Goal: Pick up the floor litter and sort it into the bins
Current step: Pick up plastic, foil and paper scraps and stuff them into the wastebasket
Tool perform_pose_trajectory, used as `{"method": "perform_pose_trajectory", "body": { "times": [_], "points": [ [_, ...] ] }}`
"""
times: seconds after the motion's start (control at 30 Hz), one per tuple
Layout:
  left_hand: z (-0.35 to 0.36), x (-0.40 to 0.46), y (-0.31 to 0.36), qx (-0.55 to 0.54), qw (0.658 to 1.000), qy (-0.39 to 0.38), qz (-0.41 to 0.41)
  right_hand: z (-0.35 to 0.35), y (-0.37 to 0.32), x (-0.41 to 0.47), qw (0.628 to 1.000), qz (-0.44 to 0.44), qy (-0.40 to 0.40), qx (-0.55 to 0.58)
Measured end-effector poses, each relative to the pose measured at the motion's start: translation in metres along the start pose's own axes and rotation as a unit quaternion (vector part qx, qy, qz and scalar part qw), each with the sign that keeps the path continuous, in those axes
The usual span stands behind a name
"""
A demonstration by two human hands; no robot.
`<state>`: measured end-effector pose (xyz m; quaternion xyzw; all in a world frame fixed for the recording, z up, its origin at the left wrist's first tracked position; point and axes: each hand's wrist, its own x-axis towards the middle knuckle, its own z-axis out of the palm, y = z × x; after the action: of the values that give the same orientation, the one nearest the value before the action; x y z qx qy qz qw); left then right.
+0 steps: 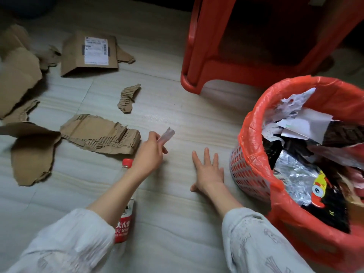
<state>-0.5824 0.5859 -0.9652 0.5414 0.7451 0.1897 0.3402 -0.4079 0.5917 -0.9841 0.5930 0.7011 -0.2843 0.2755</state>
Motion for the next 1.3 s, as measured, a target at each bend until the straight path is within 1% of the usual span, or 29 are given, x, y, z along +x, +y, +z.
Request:
{"method": "perform_pose_trajectory", "body": {
  "times": [0.07,0.1,0.17,0.27,0.33,0.4,0.47,0.6,0.67,0.73,0.8,0.87,0.93,0.97,1.03,1.07,1.13,1.2,1.23,1.3],
  "points": [
    [-0.007,-0.022,0.001,-0.060,0.997,0.015,-0.053,0.005,0.004,-0.005,1.000,-0.005,0.008,0.006],
    [-0.012,-0.030,0.001,-0.071,0.996,0.020,-0.057,0.008,0.006,-0.008,1.000,-0.011,0.015,0.017],
    [-0.025,-0.040,0.002,-0.071,0.996,0.033,-0.032,0.014,0.004,-0.018,0.998,-0.031,0.010,0.047],
    [-0.039,-0.056,0.007,-0.067,0.995,0.073,-0.006,0.033,-0.005,-0.046,0.992,-0.041,-0.054,0.106],
    [-0.041,-0.072,0.018,-0.086,0.992,0.088,0.002,0.042,-0.007,-0.069,0.989,-0.040,-0.059,0.133],
    [-0.042,-0.086,0.036,-0.120,0.988,0.098,0.012,0.038,-0.008,-0.087,0.985,-0.053,-0.032,0.160],
    [-0.048,-0.098,0.065,-0.149,0.981,0.116,0.044,0.020,-0.005,-0.111,0.976,-0.072,0.014,0.207],
    [-0.061,-0.112,0.123,-0.161,0.966,0.168,0.115,-0.019,0.005,-0.160,0.954,-0.098,0.083,0.272],
    [-0.062,-0.120,0.156,-0.173,0.960,0.170,0.140,-0.039,0.023,-0.187,0.943,-0.096,0.125,0.292],
    [-0.057,-0.125,0.183,-0.164,0.962,0.157,0.155,-0.056,0.042,-0.212,0.935,-0.107,0.164,0.297],
    [-0.047,-0.128,0.204,-0.150,0.964,0.136,0.171,-0.072,0.063,-0.233,0.914,-0.107,0.215,0.327],
    [-0.033,-0.133,0.222,-0.116,0.969,0.115,0.187,-0.084,0.088,-0.249,0.885,-0.072,0.277,0.368],
    [-0.017,-0.135,0.237,-0.073,0.972,0.086,0.204,-0.093,0.117,-0.259,0.844,-0.038,0.325,0.425],
    [-0.009,-0.137,0.245,-0.059,0.974,0.058,0.211,-0.095,0.133,-0.263,0.820,-0.019,0.351,0.451],
    [0.005,-0.138,0.255,-0.045,0.976,0.003,0.214,-0.095,0.164,-0.267,0.777,0.028,0.401,0.485],
    [0.009,-0.137,0.259,-0.045,0.976,-0.003,0.215,-0.093,0.179,-0.268,0.760,0.052,0.414,0.497],
    [0.007,-0.132,0.258,-0.064,0.978,0.030,0.194,-0.089,0.202,-0.264,0.731,0.081,0.426,0.527],
    [-0.005,-0.120,0.255,-0.104,0.980,0.084,0.148,-0.090,0.220,-0.256,0.697,0.094,0.434,0.563],
    [-0.012,-0.112,0.252,-0.124,0.980,0.101,0.119,-0.092,0.226,-0.249,0.686,0.099,0.434,0.576],
    [-0.024,-0.095,0.250,-0.178,0.978,0.093,0.053,-0.100,0.235,-0.238,0.671,0.110,0.429,0.594]
  ]
}}
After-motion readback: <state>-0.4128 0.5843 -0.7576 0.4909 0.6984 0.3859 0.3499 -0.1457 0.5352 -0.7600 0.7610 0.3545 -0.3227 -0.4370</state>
